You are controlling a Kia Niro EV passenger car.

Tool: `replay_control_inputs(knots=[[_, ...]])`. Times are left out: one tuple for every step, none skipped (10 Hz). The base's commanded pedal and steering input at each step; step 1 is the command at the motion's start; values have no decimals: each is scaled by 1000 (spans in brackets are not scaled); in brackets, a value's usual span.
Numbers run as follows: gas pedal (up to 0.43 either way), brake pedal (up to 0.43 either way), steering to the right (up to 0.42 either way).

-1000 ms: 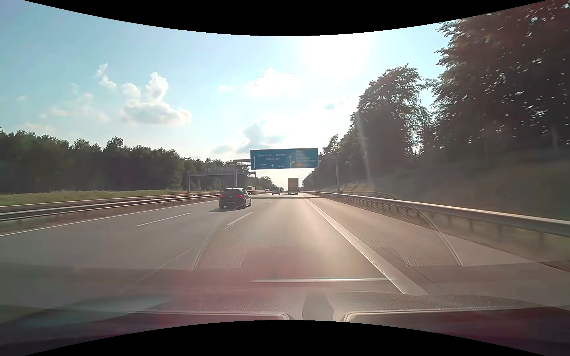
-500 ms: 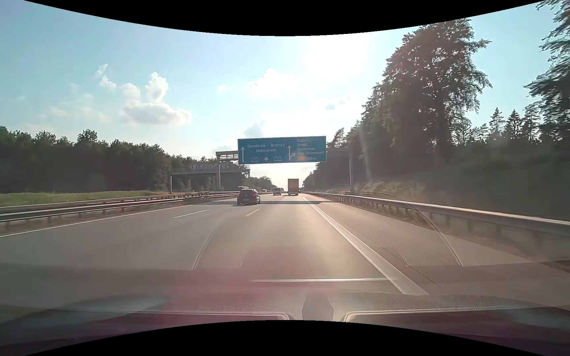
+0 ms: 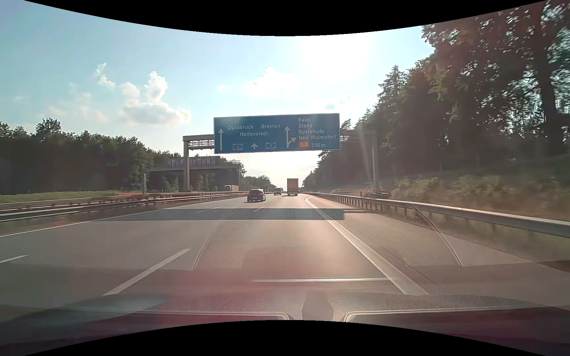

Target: Follow the waypoints while adhering to traffic rules and regulations

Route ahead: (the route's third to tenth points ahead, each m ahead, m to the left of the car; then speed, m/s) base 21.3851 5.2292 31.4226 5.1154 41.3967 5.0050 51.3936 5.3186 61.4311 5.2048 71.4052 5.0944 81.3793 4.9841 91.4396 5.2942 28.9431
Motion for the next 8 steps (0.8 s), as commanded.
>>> replay_control_inputs(knots=[[248,0,-2],[248,0,-1],[260,0,-1],[260,0,-1],[260,0,0],[268,0,1],[268,0,1],[268,0,1]])
